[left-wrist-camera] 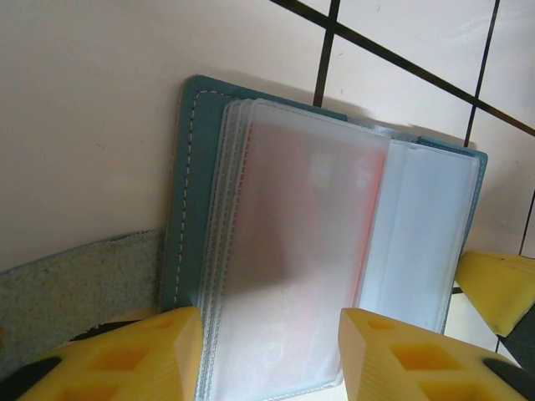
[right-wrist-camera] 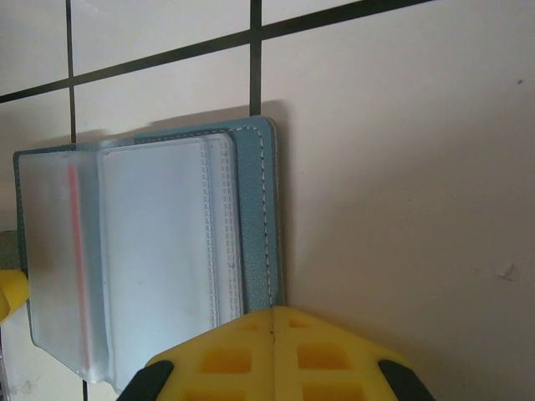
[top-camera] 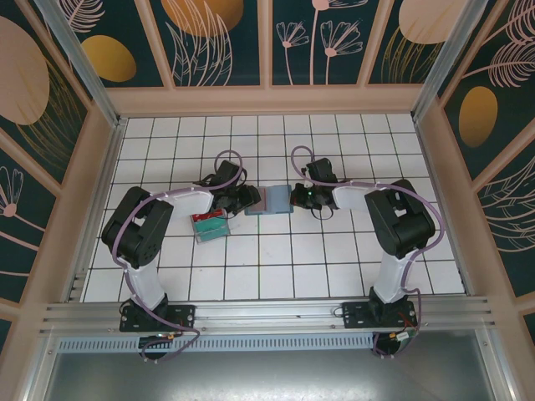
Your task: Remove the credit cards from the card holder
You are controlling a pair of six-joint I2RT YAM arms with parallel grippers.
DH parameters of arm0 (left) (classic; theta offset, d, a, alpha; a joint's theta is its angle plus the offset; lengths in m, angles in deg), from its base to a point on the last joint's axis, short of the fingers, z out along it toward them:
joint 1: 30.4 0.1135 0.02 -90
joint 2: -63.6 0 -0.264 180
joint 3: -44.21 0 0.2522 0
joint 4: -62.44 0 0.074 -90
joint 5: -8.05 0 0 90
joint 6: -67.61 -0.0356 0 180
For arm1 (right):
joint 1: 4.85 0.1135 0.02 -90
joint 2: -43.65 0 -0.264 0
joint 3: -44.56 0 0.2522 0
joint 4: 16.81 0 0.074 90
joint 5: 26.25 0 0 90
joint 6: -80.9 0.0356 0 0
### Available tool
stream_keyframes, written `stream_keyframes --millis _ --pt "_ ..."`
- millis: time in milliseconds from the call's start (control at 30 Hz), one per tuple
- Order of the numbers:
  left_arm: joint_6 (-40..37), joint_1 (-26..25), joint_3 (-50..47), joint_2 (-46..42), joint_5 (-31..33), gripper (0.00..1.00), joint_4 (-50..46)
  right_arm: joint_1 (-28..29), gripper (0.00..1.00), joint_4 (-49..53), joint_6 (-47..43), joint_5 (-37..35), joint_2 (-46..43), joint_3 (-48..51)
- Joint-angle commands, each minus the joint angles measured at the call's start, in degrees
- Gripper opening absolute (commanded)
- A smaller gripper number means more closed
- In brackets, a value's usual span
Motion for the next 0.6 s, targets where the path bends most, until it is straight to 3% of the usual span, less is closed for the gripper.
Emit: stream_keyframes --millis 0,567 --pt "-0.5 -0.5 2.0 1.2 -1.0 0.48 0.4 -0.1 0.00 1.0 0.8 0.6 2.2 -0.2" --pt "-0.5 -1.7 2.2 0.8 -5.4 0.49 5.4 -0.1 0.00 0.9 1.0 1.5 2.5 0.0"
